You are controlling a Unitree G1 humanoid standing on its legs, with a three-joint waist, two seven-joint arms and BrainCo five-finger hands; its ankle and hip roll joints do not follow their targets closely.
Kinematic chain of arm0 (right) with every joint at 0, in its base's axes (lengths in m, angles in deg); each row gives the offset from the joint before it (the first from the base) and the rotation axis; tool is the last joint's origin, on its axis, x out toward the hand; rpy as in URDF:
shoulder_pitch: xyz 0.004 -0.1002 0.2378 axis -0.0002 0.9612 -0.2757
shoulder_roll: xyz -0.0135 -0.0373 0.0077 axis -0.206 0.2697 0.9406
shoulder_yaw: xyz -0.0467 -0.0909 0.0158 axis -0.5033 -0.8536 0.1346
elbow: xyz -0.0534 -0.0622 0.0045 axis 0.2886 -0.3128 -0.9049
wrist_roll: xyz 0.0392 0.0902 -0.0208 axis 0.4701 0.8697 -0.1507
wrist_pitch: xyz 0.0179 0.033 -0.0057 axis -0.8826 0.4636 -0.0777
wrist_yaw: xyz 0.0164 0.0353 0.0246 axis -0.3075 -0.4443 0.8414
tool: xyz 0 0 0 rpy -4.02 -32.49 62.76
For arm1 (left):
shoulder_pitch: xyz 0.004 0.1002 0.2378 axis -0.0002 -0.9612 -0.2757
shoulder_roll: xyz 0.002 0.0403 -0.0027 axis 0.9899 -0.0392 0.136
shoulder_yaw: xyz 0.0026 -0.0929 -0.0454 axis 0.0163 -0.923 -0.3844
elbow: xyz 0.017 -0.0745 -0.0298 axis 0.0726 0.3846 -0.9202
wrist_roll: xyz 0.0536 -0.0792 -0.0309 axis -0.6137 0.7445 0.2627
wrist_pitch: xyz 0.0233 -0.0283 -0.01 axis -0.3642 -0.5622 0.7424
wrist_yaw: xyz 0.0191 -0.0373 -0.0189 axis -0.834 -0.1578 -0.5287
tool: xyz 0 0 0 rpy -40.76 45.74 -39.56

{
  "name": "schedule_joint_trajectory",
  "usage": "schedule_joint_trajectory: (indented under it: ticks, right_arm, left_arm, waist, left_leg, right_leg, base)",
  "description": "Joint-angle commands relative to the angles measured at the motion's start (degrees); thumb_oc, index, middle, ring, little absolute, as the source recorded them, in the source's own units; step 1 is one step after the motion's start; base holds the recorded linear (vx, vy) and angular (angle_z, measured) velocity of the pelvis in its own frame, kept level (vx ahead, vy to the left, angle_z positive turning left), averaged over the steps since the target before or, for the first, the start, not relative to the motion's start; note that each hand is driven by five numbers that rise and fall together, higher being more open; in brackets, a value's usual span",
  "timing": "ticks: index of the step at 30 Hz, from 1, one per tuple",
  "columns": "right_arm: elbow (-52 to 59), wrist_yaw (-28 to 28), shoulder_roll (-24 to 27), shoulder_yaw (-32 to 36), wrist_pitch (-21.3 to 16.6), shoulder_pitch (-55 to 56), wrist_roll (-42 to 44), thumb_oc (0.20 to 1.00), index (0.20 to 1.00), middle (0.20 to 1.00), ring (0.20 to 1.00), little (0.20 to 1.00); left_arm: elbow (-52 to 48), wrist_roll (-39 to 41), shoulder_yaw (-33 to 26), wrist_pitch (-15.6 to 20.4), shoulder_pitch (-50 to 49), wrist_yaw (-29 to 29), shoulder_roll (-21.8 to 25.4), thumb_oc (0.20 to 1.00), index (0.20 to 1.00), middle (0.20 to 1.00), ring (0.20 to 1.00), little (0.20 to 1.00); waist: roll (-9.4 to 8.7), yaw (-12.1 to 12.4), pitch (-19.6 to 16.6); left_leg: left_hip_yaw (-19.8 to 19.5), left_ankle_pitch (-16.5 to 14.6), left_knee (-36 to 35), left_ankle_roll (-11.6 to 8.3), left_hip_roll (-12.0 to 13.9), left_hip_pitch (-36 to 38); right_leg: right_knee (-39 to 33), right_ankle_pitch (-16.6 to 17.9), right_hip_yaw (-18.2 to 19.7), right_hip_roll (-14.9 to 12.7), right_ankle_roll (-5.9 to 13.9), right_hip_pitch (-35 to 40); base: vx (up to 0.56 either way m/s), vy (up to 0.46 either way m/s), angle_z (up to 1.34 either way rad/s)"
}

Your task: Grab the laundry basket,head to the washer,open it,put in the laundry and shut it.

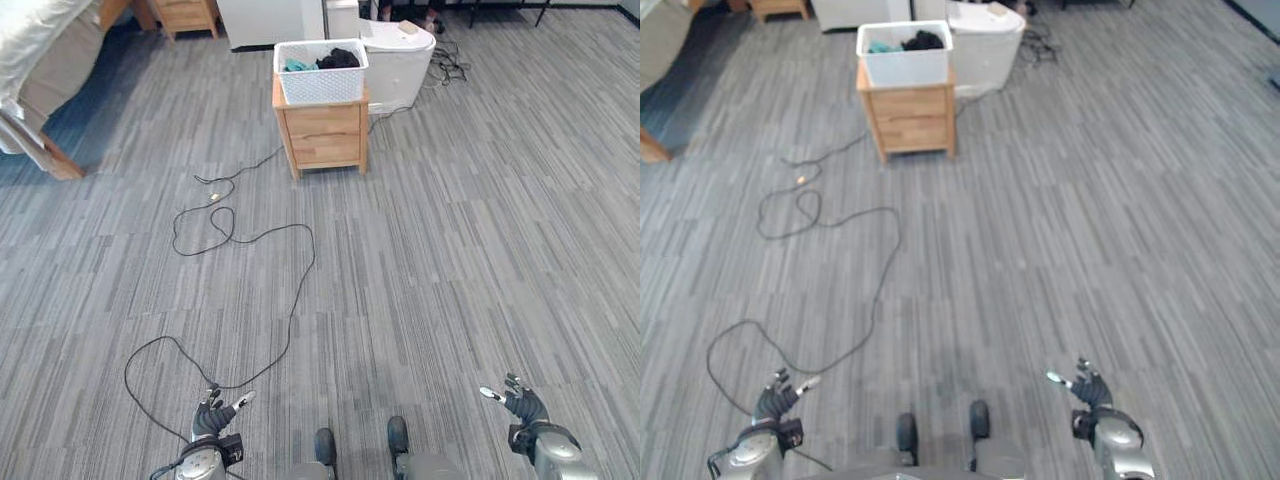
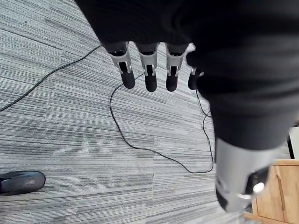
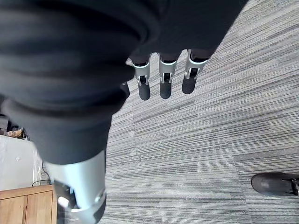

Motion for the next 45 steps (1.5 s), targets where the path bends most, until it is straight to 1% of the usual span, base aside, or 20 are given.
schedule_joint_trajectory:
  ticks: [1, 5, 7, 11, 14, 17, 20, 21, 23, 24, 26, 28, 30, 31, 32, 35, 37, 40, 42, 45]
  right_arm:
    - [1.9, -0.4, -0.4, -2.2, -1.7, -2.3, -0.6, 1.0, 1.0, 1.0, 1.0, 1.0]
    - [3.9, -0.2, -0.4, -2.3, -1.4, -1.6, -0.8, 1.0, 1.0, 1.0, 1.0, 1.0]
    - [4.6, -0.2, 0.0, -2.2, -1.6, -1.4, -0.9, 1.0, 1.0, 1.0, 1.0, 1.0]
    - [5.1, -0.3, 0.0, -2.5, -1.5, -1.0, -1.6, 1.0, 1.0, 1.0, 1.0, 1.0]
    - [5.5, 0.0, -0.1, -2.4, -1.4, 0.4, -2.2, 1.0, 1.0, 1.0, 1.0, 1.0]
    - [5.1, 0.0, -0.3, -2.5, -1.4, 1.0, -2.0, 1.0, 1.0, 1.0, 1.0, 1.0]
    - [5.1, -0.5, -0.4, -1.6, -1.5, 1.9, -0.8, 1.0, 1.0, 1.0, 1.0, 1.0]
    - [5.4, -0.8, 0.0, -1.7, -1.6, 1.9, -0.5, 1.0, 1.0, 1.0, 1.0, 1.0]
    - [5.0, -1.4, 0.3, -2.0, -1.6, 1.6, -0.6, 1.0, 1.0, 1.0, 1.0, 1.0]
    - [4.6, -1.7, 0.4, -1.9, -1.4, 1.2, -0.4, 1.0, 1.0, 1.0, 1.0, 1.0]
    - [4.6, -2.1, 0.8, -1.7, -1.3, 0.6, 0.2, 1.0, 1.0, 1.0, 1.0, 1.0]
    - [4.6, -2.1, 0.8, -1.7, -1.3, 0.7, 0.2, 1.0, 1.0, 1.0, 1.0, 1.0]
    - [3.8, -2.4, 0.5, -2.6, -1.1, 0.4, -0.7, 1.0, 1.0, 1.0, 1.0, 1.0]
    - [3.8, -2.4, 0.5, -2.6, -1.1, 0.4, -0.7, 1.0, 1.0, 1.0, 1.0, 1.0]
    - [2.2, -2.3, 0.2, -3.3, -0.5, -0.2, -1.4, 1.0, 1.0, 1.0, 1.0, 1.0]
    - [1.8, -2.0, -0.2, -3.3, -0.4, -0.3, -1.5, 1.0, 1.0, 1.0, 1.0, 1.0]
    - [1.9, -1.8, -1.1, -3.4, -0.3, 0.2, -1.8, 1.0, 1.0, 1.0, 1.0, 1.0]
    - [1.6, -1.5, -2.5, -3.8, -0.5, -0.3, -1.6, 1.0, 1.0, 1.0, 1.0, 1.0]
    - [2.5, -1.2, -3.0, -4.2, -0.5, -0.6, -1.8, 1.0, 1.0, 1.0, 1.0, 1.0]
    - [2.9, -1.0, -3.2, -4.7, -0.5, -1.1, -2.3, 1.0, 1.0, 1.0, 1.0, 1.0]
  left_arm:
    - [-3.1, 1.8, -3.6, 1.4, 0.5, -1.8, 3.7, 1.0, 1.0, 1.0, 1.0, 1.0]
    - [-2.8, -0.3, -3.3, 1.2, 0.5, -1.8, 4.3, 1.0, 1.0, 1.0, 1.0, 1.0]
    - [-1.4, -0.4, -3.0, 1.3, 1.4, -1.7, 4.1, 1.0, 1.0, 1.0, 1.0, 1.0]
    - [-0.4, -0.8, -2.2, 1.4, 2.9, -1.7, 3.5, 1.0, 1.0, 1.0, 1.0, 1.0]
    - [0.3, -1.4, -0.4, 1.2, 3.6, -1.1, 3.1, 1.0, 1.0, 1.0, 1.0, 1.0]
    - [0.5, -1.1, 0.4, 1.2, 3.5, -0.7, 2.2, 1.0, 1.0, 1.0, 1.0, 1.0]
    - [0.5, -0.3, 1.8, 0.3, 3.3, 0.3, 1.4, 1.0, 1.0, 1.0, 1.0, 1.0]
    - [0.0, -0.3, 2.5, 0.1, 3.6, 0.9, 1.4, 1.0, 1.0, 1.0, 1.0, 1.0]
    - [0.4, -0.5, 3.5, -0.1, 4.4, 0.7, 1.2, 1.0, 1.0, 1.0, 1.0, 1.0]
    - [0.8, -0.3, 4.0, 0.0, 5.3, 0.8, 1.3, 1.0, 1.0, 1.0, 1.0, 1.0]
    - [0.6, -0.9, 4.7, 0.5, 6.3, 0.8, 1.7, 1.0, 1.0, 1.0, 1.0, 1.0]
    - [0.6, -0.9, 4.7, 0.5, 6.2, 0.8, 1.7, 1.0, 1.0, 1.0, 1.0, 1.0]
    - [-0.1, -1.7, 4.4, 0.5, 5.2, 0.4, 1.9, 1.0, 1.0, 1.0, 1.0, 1.0]
    - [-0.1, -1.7, 4.4, 0.5, 5.2, 0.4, 1.9, 1.0, 1.0, 1.0, 1.0, 1.0]
    - [0.2, -1.7, 4.3, 0.1, 4.3, 0.3, 1.6, 1.0, 1.0, 1.0, 1.0, 1.0]
    - [0.7, -0.7, 3.3, -0.1, 3.9, 0.0, 1.6, 1.0, 1.0, 1.0, 1.0, 1.0]
    - [1.2, -0.7, 2.8, -0.2, 3.3, 0.0, 1.8, 1.0, 1.0, 1.0, 1.0, 1.0]
    - [1.0, -0.6, 2.3, -0.4, 3.1, -0.2, 2.3, 1.0, 1.0, 1.0, 1.0, 1.0]
    - [0.1, -1.4, 2.0, -0.7, 2.9, -0.6, 3.1, 1.0, 1.0, 1.0, 1.0, 1.0]
    - [-1.0, -2.0, 2.2, -0.9, 3.2, -0.6, 4.5, 1.0, 1.0, 1.0, 1.0, 1.0]
  waist:
    - [-2.95, 1.0, -0.1]
    - [-2.31, -1.0, 0.7]
    - [-1.84, -3.2, 1.2]
    - [-1.07, -5.1, 1.9]
    - [-0.65, -6.4, 1.5]
    - [-0.1, -6.5, 0.5]
    - [0.43, -7.9, -0.5]
    - [-1.27, -7.4, -0.1]
    - [-2.15, -7.4, 0.4]
    - [-2.39, -6.4, 1.1]
    - [-3.12, -4.3, 1.8]
    - [-3.2, -4.1, 1.8]
    - [-1.73, -0.8, 1.4]
    - [-1.79, -0.8, 1.5]
    - [-1.0, 1.8, 1.0]
    - [-1.31, 3.2, 0.4]
    - [-2.52, 3.3, -0.7]
    - [-4.91, 4.1, -1.4]
    - [-5.85, 4.4, -1.4]
    - [-4.27, 3.2, 0.0]
  left_leg:
    - [-4.6, -4.4, 10.4, 1.38, -1.7, -1.5]
    - [-6.5, -5.2, 9.0, 1.45, -1.9, 4.2]
    - [-8.0, -6.4, 5.4, 0.62, -2.2, 10.5]
    - [-10.9, -7.4, 4.4, -0.33, -1.9, 14.5]
    - [-13.3, -7.4, 5.4, -1.67, -0.9, 16.3]
    - [-13.8, -4.9, 7.9, -3.42, 0.2, 15.9]
    - [-12.5, 6.9, 20.3, -8.86, 4.6, 11.3]
    - [-12.1, 9.6, 29.8, -8.32, 4.5, 6.6]
    - [-10.4, 9.4, 32.6, -7.15, 4.7, 3.6]
    - [-9.0, 6.8, 33.4, -5.95, 4.2, 0.0]
    - [-3.6, 2.9, 25.5, -4.2, 2.7, -10.2]
    - [-3.2, 2.6, 25.3, -4.13, 2.7, -9.8]
    - [-3.6, 7.4, 10.3, -4.07, 0.6, -14.7]
    - [-3.6, 7.5, 10.1, -4.07, 0.6, -14.4]
    - [-3.4, 12.3, 4.3, -4.83, -0.5, -18.4]
    - [-3.7, 13.1, 6.0, -4.51, -0.1, -18.0]
    - [-3.7, 11.0, 8.3, -3.12, -0.1, -17.0]
    - [-2.2, 6.4, 13.2, -1.33, -0.3, -17.2]
    - [-1.0, 3.6, 14.2, 0.39, -1.1, -15.1]
    - [-1.8, 1.3, 13.0, 1.66, -0.8, -9.4]
  right_leg:
    - [15.8, 0.3, -0.7, -5.0, 7.18, -3.0]
    - [20.1, 3.4, -4.1, -4.3, 6.81, -10.8]
    - [13.4, 5.9, -9.8, -5.9, 7.03, -15.0]
    - [8.5, 8.4, -13.4, -6.1, 7.53, -17.5]
    - [8.6, 8.6, -11.9, -4.9, 6.79, -17.2]
    - [9.2, 8.3, -11.5, -4.1, 5.45, -15.7]
    - [9.3, 5.2, -12.9, -3.9, 2.19, -11.2]
    - [7.9, 3.3, -11.7, -3.9, 0.2, -7.7]
    - [7.1, 2.6, -11.4, -4.1, -0.66, -6.1]
    - [6.1, 2.0, -10.6, -4.0, -0.77, -4.2]
    - [3.2, 0.5, -9.4, -4.2, 0.41, 0.9]
    - [3.0, 0.3, -9.1, -4.3, 0.54, 1.2]
    - [1.2, -2.5, -6.0, -1.9, 1.02, 6.0]
    - [1.2, -2.5, -6.0, -1.9, 1.03, 6.1]
    - [0.4, -5.3, -2.5, -0.1, 0.24, 11.4]
    - [1.3, -7.1, -0.5, -0.3, 0.47, 13.8]
    - [2.9, -8.6, -0.3, -2.2, 1.81, 14.4]
    - [8.3, -5.7, 0.8, -5.6, 4.33, 13.6]
    - [17.2, 1.4, 1.3, -7.7, 6.0, 11.3]
    - [27.6, 5.3, 1.0, -6.4, 5.89, 5.0]
  base:
    - [0.1, 0.144, -0.31]
    - [0.27, 0.111, 0.0]
    - [0.39, 0.033, 0.56]
    - [0.34, 0.006, 0.34]
    - [0.32, -0.094, 0.71]
    - [0.24, -0.144, 0.78]
    - [0.34, -0.255, 0.58]
    - [0.29, -0.262, 0.34]
    - [0.24, -0.21, -0.07]
    - [0.31, -0.187, -0.04]
    - [0.4, -0.092, -0.12]
    - [0.28, 0.014, -0.1]
    - [0.53, 0.059, -0.39]
    - [0.72, 0.066, -0.75]
    - [0.52, 0.047, -0.68]
    - [0.45, 0.103, -0.74]
    - [0.32, 0.158, -0.98]
    - [0.33, 0.169, -0.45]
    - [0.23, 0.153, -0.31]
    - [0.29, 0.192, -0.34]
